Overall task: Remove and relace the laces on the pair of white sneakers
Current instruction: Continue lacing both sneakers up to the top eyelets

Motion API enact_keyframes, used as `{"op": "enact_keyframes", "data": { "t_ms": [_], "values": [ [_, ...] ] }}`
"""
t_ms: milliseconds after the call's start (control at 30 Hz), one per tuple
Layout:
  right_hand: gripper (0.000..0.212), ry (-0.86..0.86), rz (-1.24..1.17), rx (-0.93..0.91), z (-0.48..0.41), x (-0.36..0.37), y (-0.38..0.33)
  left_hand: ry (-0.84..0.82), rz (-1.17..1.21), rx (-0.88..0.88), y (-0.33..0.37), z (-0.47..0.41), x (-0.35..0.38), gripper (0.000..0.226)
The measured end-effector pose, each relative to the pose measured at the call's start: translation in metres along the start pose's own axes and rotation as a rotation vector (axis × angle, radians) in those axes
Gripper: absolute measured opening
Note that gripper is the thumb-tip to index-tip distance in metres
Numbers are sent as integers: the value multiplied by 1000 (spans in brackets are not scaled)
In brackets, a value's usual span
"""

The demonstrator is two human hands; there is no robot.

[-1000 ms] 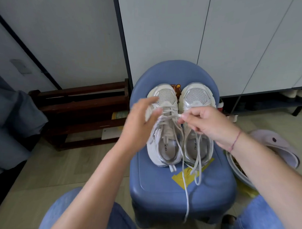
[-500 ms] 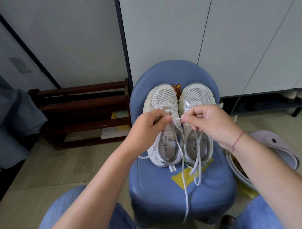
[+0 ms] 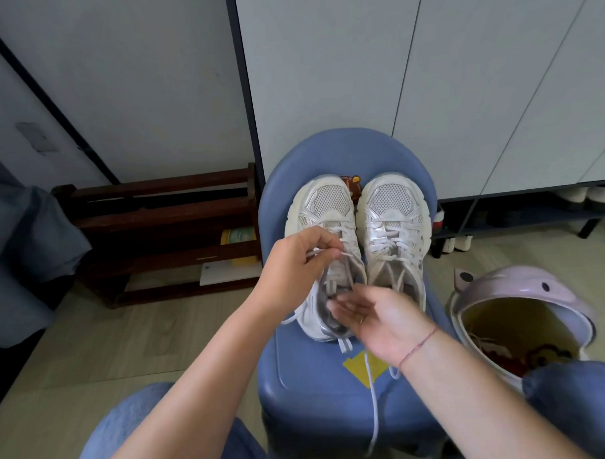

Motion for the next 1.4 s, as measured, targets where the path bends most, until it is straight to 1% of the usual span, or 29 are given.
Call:
{"op": "enact_keyframes", "data": {
  "t_ms": [67, 100, 167, 267, 367, 467, 567, 667, 733, 833, 967, 1100, 1167, 1200, 1267, 1300, 1400],
  "values": [
    [33, 22, -75, 49, -10, 1, 16, -17, -35, -1, -2, -1, 4, 10],
    [31, 33, -113, 55, -14, 4, 19, -27, -55, 2, -4, 0, 6, 11],
    [14, 53, -223, 49, -21, 10, 23, -38, -84, 5, -8, 0, 9, 14],
    [8, 74, -359, 18, -26, 16, 28, -9, -94, 0, -13, 0, 8, 12],
    [19, 16, -498, -36, -29, 22, 26, 18, -87, 9, -15, 1, 4, 11],
    [18, -78, -480, -51, -28, 31, 21, 28, -95, 13, -17, 2, 4, 12],
    [22, -133, -473, -79, -25, 35, 14, 60, -79, 13, -20, 2, 2, 13],
    [21, -134, -444, -122, -23, 34, 7, 102, -35, 13, -22, 2, -3, 15],
    [18, -125, -396, -161, -22, 31, 2, 127, -50, 24, -22, 2, -4, 15],
    [21, -116, -328, -225, -16, 26, -3, 184, -35, 17, -24, 0, -10, 13],
    [21, -143, -312, -291, -10, 22, -4, 234, -6, -8, -30, -4, -14, 10],
    [17, -134, -392, -216, -11, 20, -6, 286, -62, 31, -26, -3, -17, 14],
    [27, -120, -424, -177, -14, 23, -9, 305, -90, 53, -22, -3, -19, 13],
    [26, -111, -438, -156, -16, 24, -8, 310, -112, 69, -21, -3, -19, 12],
    [15, -89, -451, -121, -20, 27, -6, 310, -165, 112, -15, -2, -16, 9],
    [16, -88, -455, -107, -22, 29, -5, 308, -191, 139, -13, -2, -14, 8],
    [30, -112, -483, -70, -25, 30, -1, 309, -243, 157, -13, -3, -16, 4]
  ]
}}
Point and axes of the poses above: each hand's wrist, its own z-axis away from the middle knuckle, its own x-axis out of the palm, y = z × x, the point moved 10 cm from there along -z, towards the middle knuckle, and after that the axes turned 2 degrees about z, right-handed, at the moved point
